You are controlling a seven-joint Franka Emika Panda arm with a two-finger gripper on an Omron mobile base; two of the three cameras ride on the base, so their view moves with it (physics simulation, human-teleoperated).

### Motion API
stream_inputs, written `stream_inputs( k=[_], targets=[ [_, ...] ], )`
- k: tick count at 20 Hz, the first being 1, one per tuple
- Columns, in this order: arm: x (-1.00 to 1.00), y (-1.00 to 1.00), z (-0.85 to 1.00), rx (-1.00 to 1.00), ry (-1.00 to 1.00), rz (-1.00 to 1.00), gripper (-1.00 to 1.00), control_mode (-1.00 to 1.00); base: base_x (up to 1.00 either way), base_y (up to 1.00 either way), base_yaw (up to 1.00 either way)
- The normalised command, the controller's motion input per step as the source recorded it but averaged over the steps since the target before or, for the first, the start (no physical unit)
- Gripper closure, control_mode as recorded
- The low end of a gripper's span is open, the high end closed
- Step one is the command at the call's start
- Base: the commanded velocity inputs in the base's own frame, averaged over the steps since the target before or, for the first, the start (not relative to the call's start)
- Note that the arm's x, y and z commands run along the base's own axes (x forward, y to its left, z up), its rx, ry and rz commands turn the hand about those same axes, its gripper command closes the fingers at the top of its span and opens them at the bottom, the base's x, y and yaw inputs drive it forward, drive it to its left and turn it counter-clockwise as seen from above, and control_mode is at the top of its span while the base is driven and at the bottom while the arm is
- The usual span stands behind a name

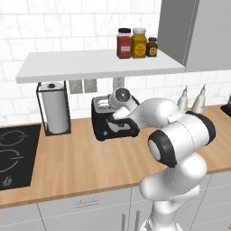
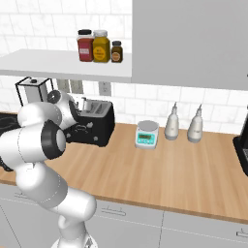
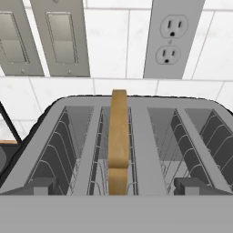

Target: Start the toaster. Once the lever pops up, take the bread to the plate on the dining counter.

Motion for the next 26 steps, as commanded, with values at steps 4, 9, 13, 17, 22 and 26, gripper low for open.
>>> stream_inputs(
  k=[4,9,13,17,22,26],
  targets=[
    [0.0,0.0,0.0,0.0,0.0,0.0,-1.0,-1.0,0.0,0.0,0.0],
    [0.0,0.0,0.0,0.0,0.0,0.0,-1.0,-1.0,0.0,0.0,0.0],
    [0.0,0.0,0.0,0.0,0.0,0.0,-1.0,-1.0,0.0,0.0,0.0],
    [0.0,0.0,0.0,0.0,0.0,0.0,-1.0,-1.0,0.0,0.0,0.0],
    [0.0,0.0,0.0,0.0,0.0,0.0,-1.0,-1.0,0.0,0.0,0.0],
    [0.0,0.0,0.0,0.0,0.0,0.0,-1.0,-1.0,0.0,0.0,0.0]
  ],
)
